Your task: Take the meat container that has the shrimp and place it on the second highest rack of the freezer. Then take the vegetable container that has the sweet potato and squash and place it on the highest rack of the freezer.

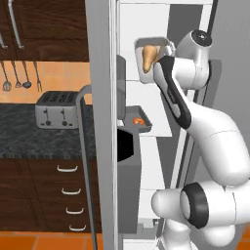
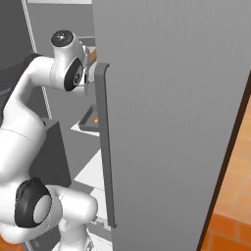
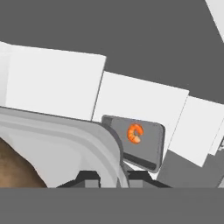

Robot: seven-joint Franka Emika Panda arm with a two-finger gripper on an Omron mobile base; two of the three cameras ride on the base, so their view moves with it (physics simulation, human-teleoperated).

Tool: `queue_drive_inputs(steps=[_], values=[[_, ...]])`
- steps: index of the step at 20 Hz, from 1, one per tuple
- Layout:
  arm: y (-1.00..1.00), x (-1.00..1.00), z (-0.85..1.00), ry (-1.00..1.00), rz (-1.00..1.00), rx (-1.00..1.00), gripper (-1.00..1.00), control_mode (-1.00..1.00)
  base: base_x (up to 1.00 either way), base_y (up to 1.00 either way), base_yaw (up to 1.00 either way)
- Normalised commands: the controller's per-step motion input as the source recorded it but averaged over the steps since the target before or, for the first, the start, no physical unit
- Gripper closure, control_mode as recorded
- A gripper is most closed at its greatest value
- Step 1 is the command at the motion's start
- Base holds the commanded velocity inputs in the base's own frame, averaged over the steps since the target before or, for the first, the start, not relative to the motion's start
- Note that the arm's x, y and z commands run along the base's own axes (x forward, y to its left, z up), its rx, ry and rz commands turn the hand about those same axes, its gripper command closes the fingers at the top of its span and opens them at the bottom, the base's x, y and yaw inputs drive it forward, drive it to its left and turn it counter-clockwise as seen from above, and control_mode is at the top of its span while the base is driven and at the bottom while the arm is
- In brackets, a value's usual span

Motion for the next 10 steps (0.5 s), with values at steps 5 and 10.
queue_drive_inputs(steps=[5, 10], values=[[0.0, 0.91, 0.0, 0.08, -0.02, 0.04, 1.0, -1.0, 0.0, 0.0, 0.0], [0.0, 0.67, -0.09, 0.13, -0.03, 0.0, 1.0, -1.0, 0.0, 0.0, 0.0]])
